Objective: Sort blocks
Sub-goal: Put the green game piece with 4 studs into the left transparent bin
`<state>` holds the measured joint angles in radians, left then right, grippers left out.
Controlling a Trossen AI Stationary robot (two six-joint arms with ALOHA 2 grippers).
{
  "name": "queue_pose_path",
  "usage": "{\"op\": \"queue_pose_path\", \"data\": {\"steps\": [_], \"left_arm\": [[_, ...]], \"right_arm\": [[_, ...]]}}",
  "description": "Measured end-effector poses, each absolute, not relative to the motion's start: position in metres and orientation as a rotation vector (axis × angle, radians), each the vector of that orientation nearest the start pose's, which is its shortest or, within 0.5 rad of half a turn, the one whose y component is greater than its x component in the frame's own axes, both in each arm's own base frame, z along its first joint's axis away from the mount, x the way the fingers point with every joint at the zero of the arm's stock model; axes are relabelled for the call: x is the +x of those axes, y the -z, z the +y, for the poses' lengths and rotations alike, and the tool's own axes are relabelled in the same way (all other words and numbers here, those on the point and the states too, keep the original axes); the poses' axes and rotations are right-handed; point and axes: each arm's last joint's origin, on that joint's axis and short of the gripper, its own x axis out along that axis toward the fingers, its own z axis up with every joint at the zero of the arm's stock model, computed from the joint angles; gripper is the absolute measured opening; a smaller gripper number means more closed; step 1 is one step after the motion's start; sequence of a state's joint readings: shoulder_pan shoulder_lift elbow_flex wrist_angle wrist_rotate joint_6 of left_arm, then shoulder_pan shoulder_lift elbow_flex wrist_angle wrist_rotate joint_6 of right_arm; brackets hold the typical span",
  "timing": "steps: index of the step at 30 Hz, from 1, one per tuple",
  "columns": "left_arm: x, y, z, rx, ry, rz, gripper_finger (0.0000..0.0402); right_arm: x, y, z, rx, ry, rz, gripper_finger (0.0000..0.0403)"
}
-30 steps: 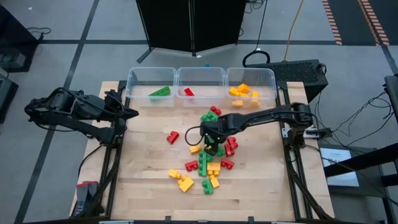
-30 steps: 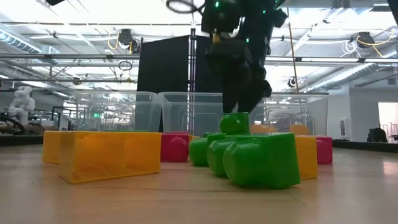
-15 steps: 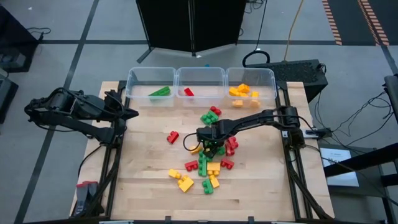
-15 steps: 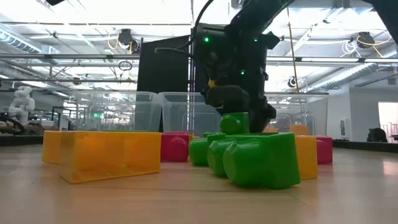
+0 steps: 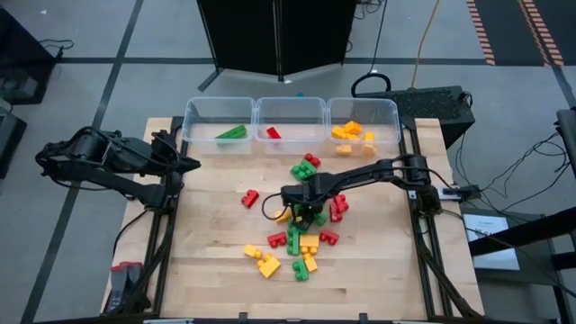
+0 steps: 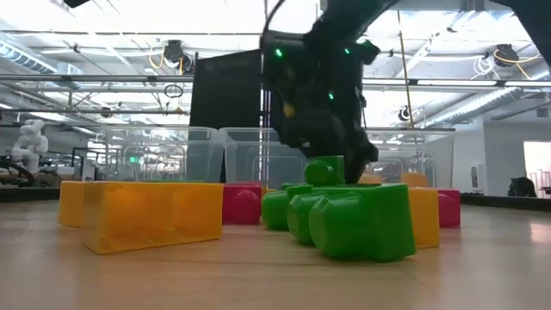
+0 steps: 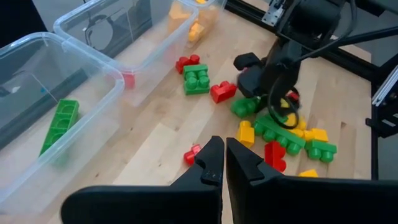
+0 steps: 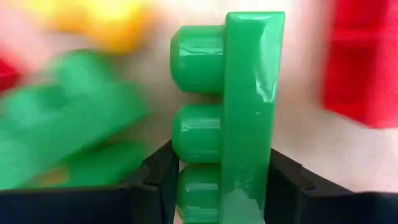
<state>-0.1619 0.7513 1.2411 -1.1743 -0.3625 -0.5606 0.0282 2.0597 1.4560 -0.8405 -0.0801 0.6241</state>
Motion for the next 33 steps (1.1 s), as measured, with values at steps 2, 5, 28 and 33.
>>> {"op": "queue_pose_path", "data": {"steps": [2, 5, 28, 33], "left_arm": [[0.088, -0.391, -0.004, -0.357, -0.373, 0.597, 0.0000], [0.087, -0.390, -0.004, -0.352, -0.376, 0.610, 0.0000], [0.086, -0.389, -0.004, -0.327, -0.376, 0.633, 0.0000], [0.086, -0.389, -0.004, -0.325, -0.379, 0.631, 0.0000]], "right_arm": [[0.399, -0.166, 0.015, 0.524, 0.320, 1.393, 0.0148], [0.409, -0.196, 0.011, 0.503, 0.279, 1.303, 0.0148], [0.479, -0.318, -0.117, 0.401, 0.318, 0.264, 0.0148], [0.497, -0.306, -0.137, 0.360, 0.332, 0.222, 0.0148]]}}
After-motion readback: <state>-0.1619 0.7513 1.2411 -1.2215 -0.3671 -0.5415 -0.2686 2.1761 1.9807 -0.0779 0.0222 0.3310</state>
